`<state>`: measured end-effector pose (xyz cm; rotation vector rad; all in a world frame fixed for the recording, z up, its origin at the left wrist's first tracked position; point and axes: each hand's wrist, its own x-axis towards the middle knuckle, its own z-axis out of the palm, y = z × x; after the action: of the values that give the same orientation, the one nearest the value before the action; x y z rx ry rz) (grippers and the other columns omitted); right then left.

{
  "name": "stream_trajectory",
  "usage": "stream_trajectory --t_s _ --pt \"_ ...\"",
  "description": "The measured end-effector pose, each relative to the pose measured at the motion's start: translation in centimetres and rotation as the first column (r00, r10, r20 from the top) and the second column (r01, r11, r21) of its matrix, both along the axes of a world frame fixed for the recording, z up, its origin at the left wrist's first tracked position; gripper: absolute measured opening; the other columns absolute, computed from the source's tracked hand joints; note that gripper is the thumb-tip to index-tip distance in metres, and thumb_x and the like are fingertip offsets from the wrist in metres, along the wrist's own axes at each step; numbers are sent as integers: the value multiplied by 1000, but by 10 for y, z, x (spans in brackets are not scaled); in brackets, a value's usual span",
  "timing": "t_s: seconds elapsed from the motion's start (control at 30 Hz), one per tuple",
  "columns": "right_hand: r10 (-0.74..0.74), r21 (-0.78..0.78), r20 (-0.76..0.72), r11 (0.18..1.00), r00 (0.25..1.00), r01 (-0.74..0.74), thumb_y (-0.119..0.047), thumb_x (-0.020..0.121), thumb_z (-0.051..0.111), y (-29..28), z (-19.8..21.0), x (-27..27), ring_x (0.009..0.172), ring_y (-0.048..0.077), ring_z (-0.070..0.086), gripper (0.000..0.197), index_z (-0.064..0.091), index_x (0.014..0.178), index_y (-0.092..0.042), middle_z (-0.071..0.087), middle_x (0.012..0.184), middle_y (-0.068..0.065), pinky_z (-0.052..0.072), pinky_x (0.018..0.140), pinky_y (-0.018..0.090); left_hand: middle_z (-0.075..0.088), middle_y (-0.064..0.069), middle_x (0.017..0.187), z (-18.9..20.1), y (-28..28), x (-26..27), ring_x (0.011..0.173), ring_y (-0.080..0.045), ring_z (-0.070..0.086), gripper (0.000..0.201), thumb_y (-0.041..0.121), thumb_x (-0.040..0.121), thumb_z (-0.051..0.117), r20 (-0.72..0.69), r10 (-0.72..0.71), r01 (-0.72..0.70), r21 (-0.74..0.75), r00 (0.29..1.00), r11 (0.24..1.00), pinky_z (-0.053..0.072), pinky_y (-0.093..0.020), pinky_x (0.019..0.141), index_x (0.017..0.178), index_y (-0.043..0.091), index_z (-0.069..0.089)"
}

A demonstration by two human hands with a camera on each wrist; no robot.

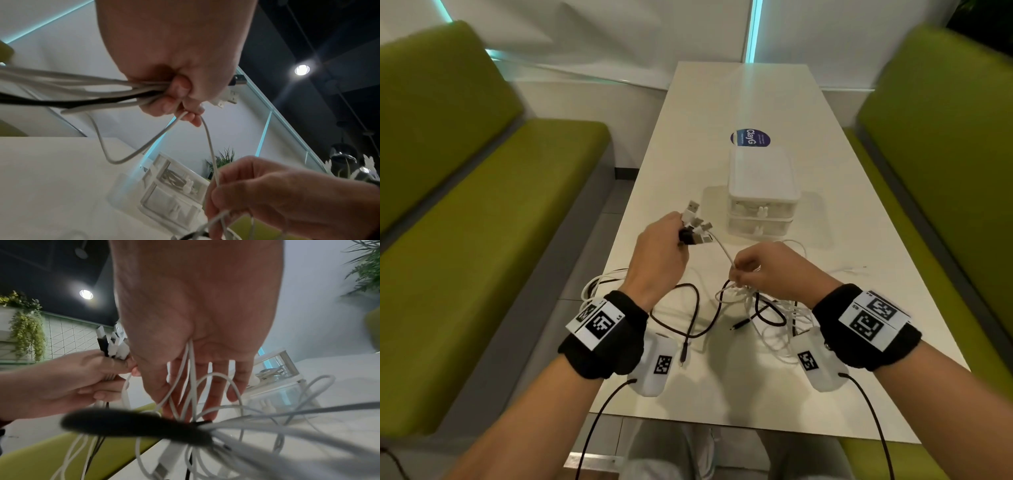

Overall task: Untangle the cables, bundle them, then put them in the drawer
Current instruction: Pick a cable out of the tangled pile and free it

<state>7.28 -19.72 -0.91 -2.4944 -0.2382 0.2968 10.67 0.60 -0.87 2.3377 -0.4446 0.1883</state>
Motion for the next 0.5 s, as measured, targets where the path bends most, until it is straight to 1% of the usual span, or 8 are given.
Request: stream_trajectory --t_s 0.07,0.17,0.23,0.3,0.33,0.4,0.43,0.5 --pt "9 -33 -11 999 1000 -10 -25 88 66 -1 -1 0 81 10 66 21 63 69 -34 71 79 -10 52 75 28 70 -4 101 1 6 6 98 -25 64 25 -5 86 45 -13 52 -53 -108 999 993 53 -46 88 98 8 64" --pt "15 -33 -4 999 1000 -16 -25 88 65 -3 -1 -2 82 6 67 12 70 77 -29 73 80 -10 54 79 29 70 -2 110 8 12 12 106 -19 62 29 -8 90 44 -17 124 -125 -190 992 974 50 -34 93 102 5 66" --pt "27 -40 -12 999 1000 -28 -26 89 65 -2 0 -1 80 5 68 11 72 80 -26 73 78 -11 54 77 28 69 -3 109 6 15 16 105 -21 62 28 -7 91 44 -25 164 -166 -192 986 967 51 -37 93 102 5 66" --pt "14 -53 0 999 1000 -14 -27 91 63 1 2 0 74 6 67 15 73 82 -20 73 74 -9 51 69 26 69 -4 109 4 15 17 103 -23 62 26 -5 91 43 -34 215 -218 -170 976 961 51 -43 91 103 6 64" --pt "-3 -64 18 998 1000 4 -27 92 62 2 3 0 70 7 66 17 74 84 -18 72 72 -9 47 64 24 68 -3 113 3 15 14 104 -20 62 26 -5 92 43 -19 234 -234 -155 972 960 51 -39 90 105 6 62" --pt "-44 -102 69 993 997 51 -29 94 59 3 3 0 66 7 62 19 74 86 -19 69 68 -10 39 57 20 65 3 121 6 10 3 103 -4 58 34 -10 89 44 79 209 -194 -171 975 966 46 -22 87 112 9 60" --pt "-61 -128 93 989 994 73 -30 94 59 3 3 0 67 8 59 19 73 87 -20 66 68 -11 35 55 19 64 5 120 7 7 -3 99 4 56 42 -13 87 44 128 151 -125 -193 980 973 45 -16 85 118 11 60" --pt "-67 -168 129 982 989 89 -30 95 58 7 3 0 73 12 57 18 73 93 -21 62 72 -10 34 57 22 62 8 113 3 -3 -14 88 9 56 64 -18 82 45 145 -13 42 -200 989 979 49 -15 82 134 18 53"
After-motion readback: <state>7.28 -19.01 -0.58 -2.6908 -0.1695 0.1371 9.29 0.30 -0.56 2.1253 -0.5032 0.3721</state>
